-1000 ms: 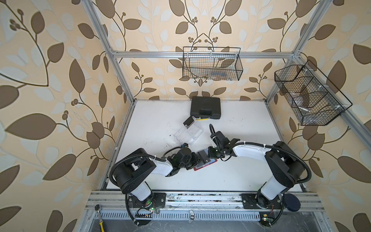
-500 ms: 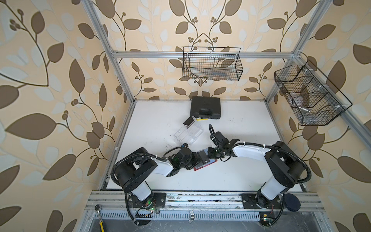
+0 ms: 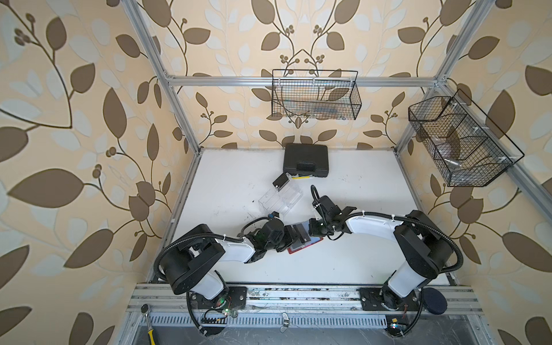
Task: Take the credit cards out of the card holder
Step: Take out the credit card from the card slot.
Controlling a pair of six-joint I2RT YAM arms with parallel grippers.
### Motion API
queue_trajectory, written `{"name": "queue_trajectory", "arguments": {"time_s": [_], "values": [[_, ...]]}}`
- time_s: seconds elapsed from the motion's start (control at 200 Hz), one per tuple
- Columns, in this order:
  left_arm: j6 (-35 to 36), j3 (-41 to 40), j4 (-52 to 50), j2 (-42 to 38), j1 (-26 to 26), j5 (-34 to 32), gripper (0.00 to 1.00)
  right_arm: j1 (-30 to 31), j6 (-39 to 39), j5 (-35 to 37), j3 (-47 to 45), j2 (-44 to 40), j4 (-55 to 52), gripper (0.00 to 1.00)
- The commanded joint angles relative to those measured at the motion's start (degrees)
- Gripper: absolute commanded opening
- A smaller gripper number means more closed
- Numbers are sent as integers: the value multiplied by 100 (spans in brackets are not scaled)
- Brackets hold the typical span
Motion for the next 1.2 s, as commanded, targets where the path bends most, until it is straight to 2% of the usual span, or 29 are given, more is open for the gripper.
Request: {"name": "queue_trajectory", "arguments": {"time_s": [0.0,0.28,0.38,0.475,0.695,0.955,1.135,1.195], "values": [[210,-78,-472,-283,-28,-146,0,-20,59,73,-254,228,-512,1],[261,-55,-444,-317,-28,57,0,57,24,-17,-167,249,-420,1],[245,83,-377,-61,-28,140,17,96,29,-50,-127,322,-413,0],[228,160,-315,60,-28,155,28,133,55,-62,-126,344,-386,0],[232,288,-301,265,-28,149,30,156,53,-96,-141,375,-367,0],[215,216,-313,231,-28,49,8,160,51,-114,-166,362,-369,0],[263,124,-460,-2,-10,-34,0,156,6,-116,-174,364,-404,0],[271,73,-461,-109,-2,-24,0,156,2,-101,-192,356,-420,0]]}}
